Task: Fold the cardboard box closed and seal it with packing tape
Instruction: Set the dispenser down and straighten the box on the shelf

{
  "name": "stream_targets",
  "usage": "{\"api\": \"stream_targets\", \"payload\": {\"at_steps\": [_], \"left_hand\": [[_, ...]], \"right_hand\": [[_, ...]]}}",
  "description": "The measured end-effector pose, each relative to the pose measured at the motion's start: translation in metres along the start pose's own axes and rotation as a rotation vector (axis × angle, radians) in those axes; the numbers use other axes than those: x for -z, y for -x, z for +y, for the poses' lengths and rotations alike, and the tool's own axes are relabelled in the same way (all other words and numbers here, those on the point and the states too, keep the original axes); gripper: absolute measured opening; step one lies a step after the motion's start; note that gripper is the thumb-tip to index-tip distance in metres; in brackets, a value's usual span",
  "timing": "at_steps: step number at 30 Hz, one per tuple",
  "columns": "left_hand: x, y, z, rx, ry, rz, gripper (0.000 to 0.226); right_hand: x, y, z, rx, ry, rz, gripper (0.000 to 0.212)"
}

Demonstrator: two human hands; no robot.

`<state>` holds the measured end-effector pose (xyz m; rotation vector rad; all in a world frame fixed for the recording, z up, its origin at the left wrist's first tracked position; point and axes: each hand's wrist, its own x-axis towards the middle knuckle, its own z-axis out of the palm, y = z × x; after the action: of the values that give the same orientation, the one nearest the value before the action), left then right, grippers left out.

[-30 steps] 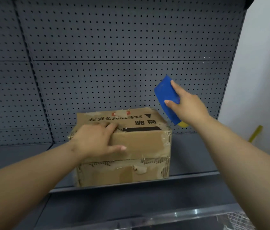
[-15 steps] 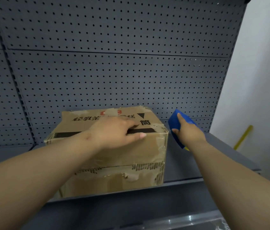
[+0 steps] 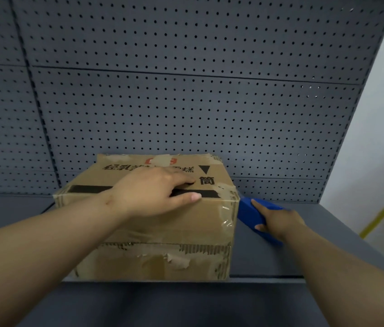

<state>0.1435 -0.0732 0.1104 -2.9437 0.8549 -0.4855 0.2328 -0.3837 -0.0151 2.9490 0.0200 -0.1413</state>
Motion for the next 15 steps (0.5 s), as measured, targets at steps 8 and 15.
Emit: {"api": "stream_targets", "payload": {"at_steps": [8, 15], "left_hand": [[-0.013, 0.008, 0.001, -0.046, -0.026, 0.328, 0.064], [-0.034, 0.059, -0.021, 0.257, 0.075, 0.615, 0.042]], "right_hand": [[0.036, -0.003, 0.01, -0.157, -0.035, 0.148, 0.078], [0.134, 0.038, -0.03, -0.007, -0.79, 0.605, 0.054]]}}
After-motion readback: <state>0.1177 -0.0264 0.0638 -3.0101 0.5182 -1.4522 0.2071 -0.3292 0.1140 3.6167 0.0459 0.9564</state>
